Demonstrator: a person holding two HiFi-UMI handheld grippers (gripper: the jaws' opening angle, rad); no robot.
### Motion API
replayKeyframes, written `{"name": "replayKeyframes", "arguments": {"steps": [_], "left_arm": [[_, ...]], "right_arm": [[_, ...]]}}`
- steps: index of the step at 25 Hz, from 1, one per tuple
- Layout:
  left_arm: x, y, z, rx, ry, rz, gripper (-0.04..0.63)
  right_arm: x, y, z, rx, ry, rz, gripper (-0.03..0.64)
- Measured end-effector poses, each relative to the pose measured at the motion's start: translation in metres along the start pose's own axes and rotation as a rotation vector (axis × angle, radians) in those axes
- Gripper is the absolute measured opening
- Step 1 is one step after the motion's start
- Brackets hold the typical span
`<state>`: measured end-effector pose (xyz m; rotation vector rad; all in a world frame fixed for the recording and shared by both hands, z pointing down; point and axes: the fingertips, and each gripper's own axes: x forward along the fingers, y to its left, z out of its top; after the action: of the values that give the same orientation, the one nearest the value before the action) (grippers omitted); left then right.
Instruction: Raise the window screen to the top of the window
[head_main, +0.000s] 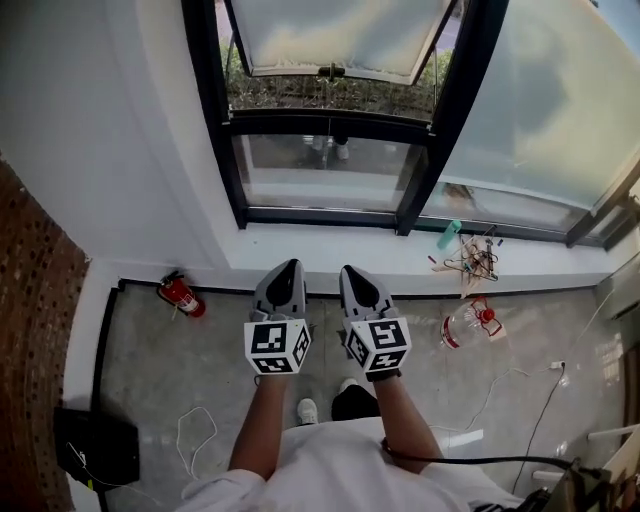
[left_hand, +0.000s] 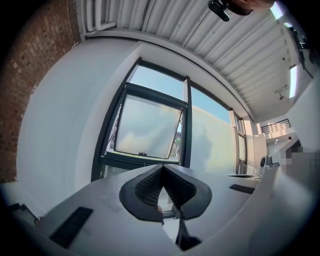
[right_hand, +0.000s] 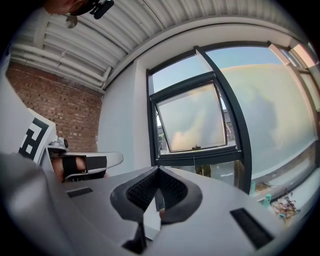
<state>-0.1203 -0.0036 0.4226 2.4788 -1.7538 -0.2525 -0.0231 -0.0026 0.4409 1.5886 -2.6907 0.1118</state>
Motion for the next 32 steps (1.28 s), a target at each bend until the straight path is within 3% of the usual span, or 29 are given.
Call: {"name": "replayKeyframes", "arguments": {"steps": [3, 7, 12, 15, 17, 21, 23, 28, 32], "left_arm": [[0.044, 0.013, 0.000, 0.013, -0.024, -0.013, -0.005], [0.103, 0.026, -0.030, 0.024, 0.021, -0.026, -0.005], [0.223, 0.036, 0.004, 0.064, -0.001, -0.041, -0.005], [0.275, 0.040, 0.004, 0.065, 0.001, -0.030, -0.005], [0.306, 0.045, -0.001, 0.037, 0.003, -0.023, -0.005], [0.354, 0.071, -0.036, -0.110, 0.065, -0.002, -0.005], [0.370, 0.086, -0.048, -0.112, 0.092, 0.004, -0.005], [0.428, 0.103, -0.037, 0.010, 0.070, -0.080, -0.005], [0.479, 0.125, -0.036, -0.042, 0.098, -0.198, -0.005]], "right_arm": [[0.042, -0.025, 0.000, -0.005, -0.021, 0.000, 0.000], [0.091, -0.063, -0.018, 0.036, -0.013, -0.007, -0.001], [0.183, -0.133, 0.039, 0.005, -0.089, 0.001, -0.001], [0.218, -0.166, 0.047, 0.005, -0.088, 0.012, -0.001], [0.243, -0.190, 0.043, 0.018, -0.078, 0.014, -0.001], [0.289, -0.228, 0.017, 0.064, -0.009, 0.013, 0.000], [0.307, -0.234, 0.013, 0.066, 0.009, 0.016, 0.000], [0.358, -0.254, 0.020, 0.041, 0.004, -0.022, 0.000], [0.401, -0.262, 0.028, 0.051, -0.008, -0.045, -0.001]]}}
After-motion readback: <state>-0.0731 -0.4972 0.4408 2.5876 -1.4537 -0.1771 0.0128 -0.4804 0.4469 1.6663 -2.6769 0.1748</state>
